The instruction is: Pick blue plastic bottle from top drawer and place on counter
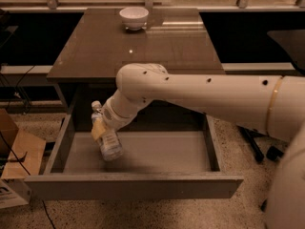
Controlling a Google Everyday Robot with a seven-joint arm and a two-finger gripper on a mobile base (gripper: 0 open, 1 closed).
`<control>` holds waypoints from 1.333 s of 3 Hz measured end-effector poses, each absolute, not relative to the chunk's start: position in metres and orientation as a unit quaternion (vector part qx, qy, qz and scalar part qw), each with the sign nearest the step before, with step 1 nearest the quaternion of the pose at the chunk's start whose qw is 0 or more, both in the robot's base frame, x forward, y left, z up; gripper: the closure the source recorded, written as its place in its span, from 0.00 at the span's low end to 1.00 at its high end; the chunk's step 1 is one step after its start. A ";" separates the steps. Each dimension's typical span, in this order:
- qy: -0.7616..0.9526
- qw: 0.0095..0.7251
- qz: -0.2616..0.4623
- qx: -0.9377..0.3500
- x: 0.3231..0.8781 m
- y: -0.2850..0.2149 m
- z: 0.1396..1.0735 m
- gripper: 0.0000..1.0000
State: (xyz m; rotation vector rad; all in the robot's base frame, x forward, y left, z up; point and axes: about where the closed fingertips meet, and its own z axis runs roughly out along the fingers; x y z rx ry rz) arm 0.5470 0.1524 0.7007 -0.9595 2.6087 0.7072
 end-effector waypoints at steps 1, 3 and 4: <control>0.875 0.192 0.272 -0.351 0.547 0.119 0.767 1.00; 0.821 0.299 0.244 -0.421 0.564 0.049 0.885 1.00; 0.813 0.315 0.190 -0.451 0.618 0.030 0.908 1.00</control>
Offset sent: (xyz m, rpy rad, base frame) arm -0.0050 -0.1222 0.2267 0.1860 -0.4783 0.2259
